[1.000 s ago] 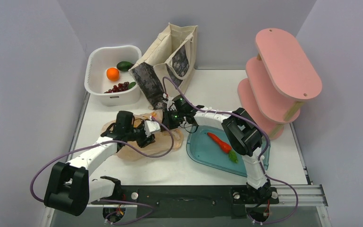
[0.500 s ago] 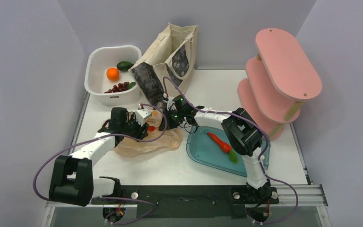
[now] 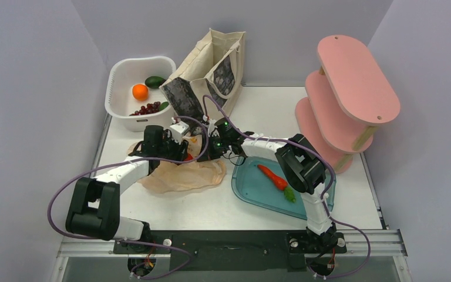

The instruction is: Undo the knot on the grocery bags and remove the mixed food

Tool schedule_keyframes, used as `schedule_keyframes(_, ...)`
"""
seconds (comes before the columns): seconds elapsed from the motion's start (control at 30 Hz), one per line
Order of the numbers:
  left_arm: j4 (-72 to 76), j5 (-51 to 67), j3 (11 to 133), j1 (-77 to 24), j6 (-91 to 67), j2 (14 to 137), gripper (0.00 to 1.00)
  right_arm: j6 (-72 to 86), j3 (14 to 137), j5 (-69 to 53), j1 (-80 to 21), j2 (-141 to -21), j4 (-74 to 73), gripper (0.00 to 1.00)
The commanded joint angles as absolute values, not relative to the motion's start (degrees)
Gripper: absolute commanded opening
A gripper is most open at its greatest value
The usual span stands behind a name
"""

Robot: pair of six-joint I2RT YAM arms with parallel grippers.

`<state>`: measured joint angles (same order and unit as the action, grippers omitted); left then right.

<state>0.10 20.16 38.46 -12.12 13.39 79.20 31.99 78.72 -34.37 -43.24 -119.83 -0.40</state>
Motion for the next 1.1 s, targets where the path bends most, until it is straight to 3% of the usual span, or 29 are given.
schedule_keyframes(0.0, 3.3, 14.6, 41.5, -14.5, 13.5, 82.3, 0.49, 31.5, 79.5, -35.6, -43.6, -118.5, 2.6, 0.0)
schedule_keyframes(0.3, -2.2, 11.9, 41.3, -16.6, 17.4, 87.0, 0.54, 32.1, 78.8, -35.7, -42.5, -118.6, 2.6, 0.0)
schedule_keyframes(0.33, -2.4, 11.7, 41.3, -16.2, 16.8, 87.1, 0.51, 32.3, 78.6, -35.7, -42.2, -118.5, 2.7, 0.0)
schedule_keyframes(0.43, -4.4, 13.8, 42.1, -12.7, 14.5, 86.8, 0.26, 32.3, 78.5, -35.7, -41.9, -118.4, 2.7, 0.0)
schedule_keyframes(0.5, -5.1, 15.2, 42.1, -11.1, 15.5, 85.7, 0.15, 32.3, 78.5, -35.6, -41.6, -118.4, 2.7, 0.0)
schedule_keyframes(0.6, -6.8, 21.6, 42.0, -8.4, 17.8, 82.8, 0.05, 32.3, 78.6, -35.1, -41.4, -118.1, 2.7, 0.0)
schedule_keyframes(0.7, -11.9, 26.0, 43.6, -7.8, 24.9, 79.0, 0.0, 32.0, 78.7, -34.3, -41.3, -117.6, 2.4, 0.0)
schedule_keyframes(0.9, -34.0, 32.4, 49.8, -7.8, 44.9, 74.4, 0.0, 33.1, 78.9, -30.4, -41.3, -115.5, 1.6, 0.0)
schedule_keyframes(1.07, -52.9, 28.4, 50.2, -8.1, 60.9, 73.4, 0.0, 34.0, 80.8, -30.5, -41.1, -114.4, 1.4, 0.0)
